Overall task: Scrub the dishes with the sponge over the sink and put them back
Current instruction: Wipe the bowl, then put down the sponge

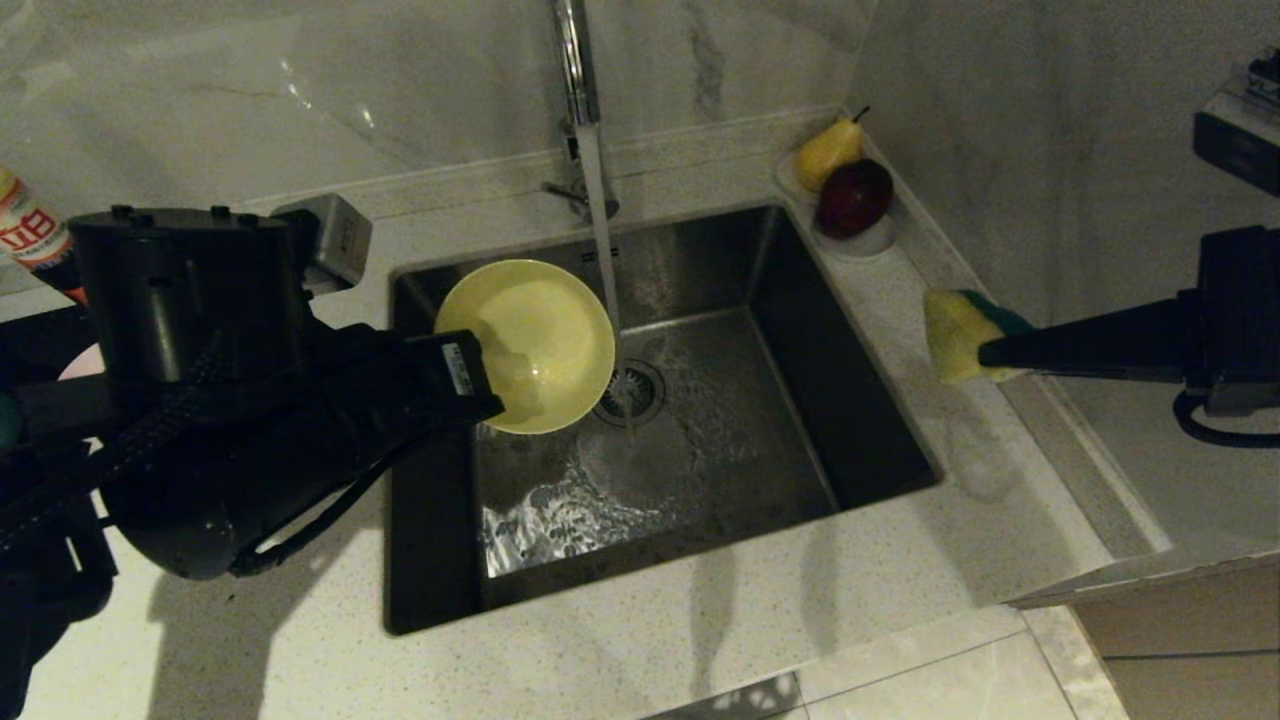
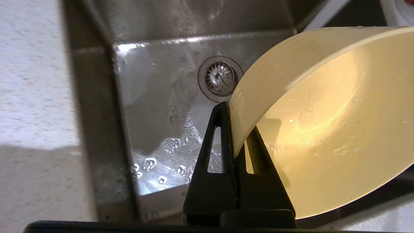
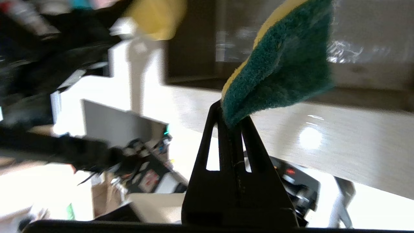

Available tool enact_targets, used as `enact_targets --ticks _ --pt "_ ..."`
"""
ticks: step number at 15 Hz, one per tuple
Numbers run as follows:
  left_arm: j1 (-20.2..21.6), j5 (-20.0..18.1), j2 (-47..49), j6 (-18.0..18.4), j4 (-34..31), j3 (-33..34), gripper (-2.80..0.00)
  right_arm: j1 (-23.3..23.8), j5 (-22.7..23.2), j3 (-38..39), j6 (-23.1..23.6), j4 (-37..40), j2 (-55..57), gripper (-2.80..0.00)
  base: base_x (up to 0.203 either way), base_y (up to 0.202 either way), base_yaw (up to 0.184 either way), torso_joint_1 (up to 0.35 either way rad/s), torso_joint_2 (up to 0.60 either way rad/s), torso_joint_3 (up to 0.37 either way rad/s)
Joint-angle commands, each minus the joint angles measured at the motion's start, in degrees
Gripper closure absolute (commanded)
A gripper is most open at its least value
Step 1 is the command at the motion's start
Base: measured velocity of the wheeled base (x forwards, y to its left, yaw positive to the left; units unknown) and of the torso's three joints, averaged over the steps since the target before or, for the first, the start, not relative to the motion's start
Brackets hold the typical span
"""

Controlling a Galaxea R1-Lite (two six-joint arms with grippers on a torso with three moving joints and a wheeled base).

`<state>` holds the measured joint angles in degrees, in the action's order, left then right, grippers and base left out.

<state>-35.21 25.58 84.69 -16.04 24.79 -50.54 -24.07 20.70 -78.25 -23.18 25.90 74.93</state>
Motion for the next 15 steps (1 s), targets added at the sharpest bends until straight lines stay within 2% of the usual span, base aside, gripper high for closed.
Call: enact_targets --ticks 1,5,10,13,15 --pt "0.84 0.22 -1.60 -0.13 -0.26 0.83 0.00 3.99 0.29 2.90 0.50 0.04 -1.14 0.00 0.000 0.000 0.000 0.000 0.00 0.000" --pt "2.97 0.10 -3.70 -0.13 -0.81 5.30 0.00 7.62 0.23 10.36 5.89 0.05 -3.35 0.00 0.000 0.000 0.000 0.000 0.00 0.000" --pt "4.37 0.18 -5.61 -0.04 -3.21 7.04 0.00 14.86 0.43 20.20 11.59 -1.10 -4.39 0.00 0.000 0.000 0.000 0.000 0.00 0.000" --pt "6.44 0.18 -6.25 0.22 -3.34 8.32 0.00 15.60 0.03 26.80 13.35 -7.13 -4.64 0.00 0.000 0.000 0.000 0.000 0.00 0.000" --pt "7.53 0.00 -6.38 0.14 -3.34 9.29 0.00 15.63 -0.13 27.98 14.12 -7.88 -3.36 0.00 0.000 0.000 0.000 0.000 0.00 0.000"
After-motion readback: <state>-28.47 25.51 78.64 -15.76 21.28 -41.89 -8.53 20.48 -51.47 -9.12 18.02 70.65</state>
